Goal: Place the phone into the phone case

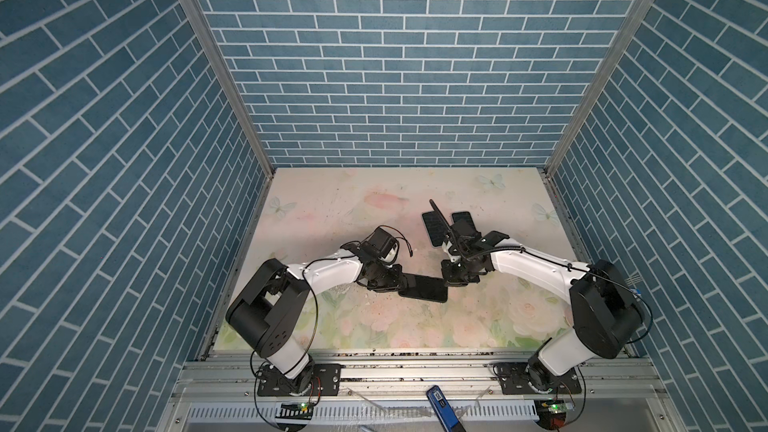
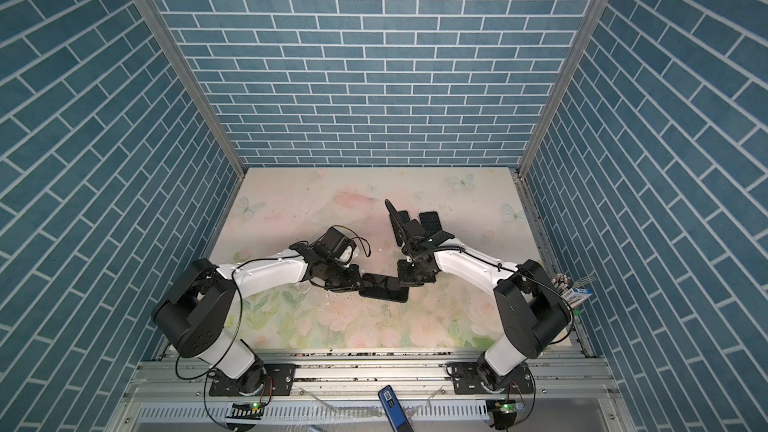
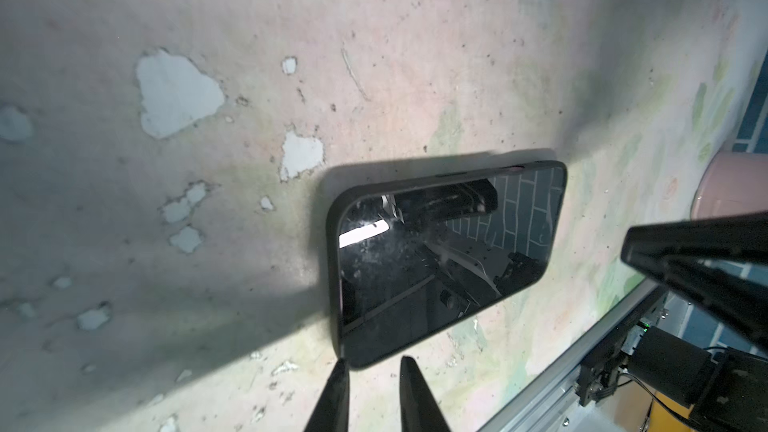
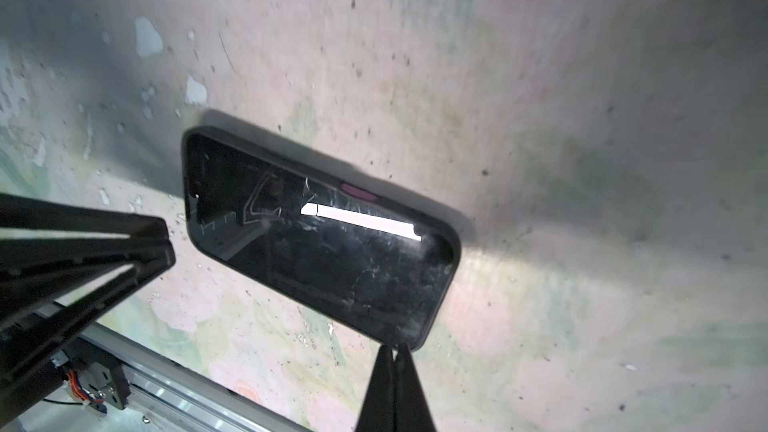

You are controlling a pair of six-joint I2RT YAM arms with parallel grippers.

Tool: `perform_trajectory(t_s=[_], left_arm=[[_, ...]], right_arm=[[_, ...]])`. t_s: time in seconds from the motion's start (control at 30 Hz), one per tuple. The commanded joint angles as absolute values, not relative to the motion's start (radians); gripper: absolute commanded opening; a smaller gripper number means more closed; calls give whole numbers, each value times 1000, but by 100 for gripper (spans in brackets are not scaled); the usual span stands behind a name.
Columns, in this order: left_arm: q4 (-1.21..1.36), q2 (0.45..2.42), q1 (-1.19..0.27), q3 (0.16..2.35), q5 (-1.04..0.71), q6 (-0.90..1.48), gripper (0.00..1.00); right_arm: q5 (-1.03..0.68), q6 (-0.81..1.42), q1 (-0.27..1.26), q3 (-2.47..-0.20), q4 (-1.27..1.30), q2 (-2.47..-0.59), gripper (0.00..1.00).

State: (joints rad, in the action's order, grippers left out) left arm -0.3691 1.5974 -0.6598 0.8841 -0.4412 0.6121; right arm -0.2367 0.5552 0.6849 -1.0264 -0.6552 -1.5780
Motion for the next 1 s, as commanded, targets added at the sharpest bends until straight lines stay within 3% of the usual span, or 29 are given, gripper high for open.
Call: perform_trajectory(t_s=[0.0,0.5,0.97], left_arm=[[-407,1552,-666,862,-423,608,24],[-269,1461,-779,709,-353,747,25],[-3,1524,-840,575,-271,837,25]], right_arm=[[-225,475,655,-1060,-712,-1591,2],[-359,429,594,-1120,-608,-1802,5],[-367,587,736,-868,-471,-1632,5]])
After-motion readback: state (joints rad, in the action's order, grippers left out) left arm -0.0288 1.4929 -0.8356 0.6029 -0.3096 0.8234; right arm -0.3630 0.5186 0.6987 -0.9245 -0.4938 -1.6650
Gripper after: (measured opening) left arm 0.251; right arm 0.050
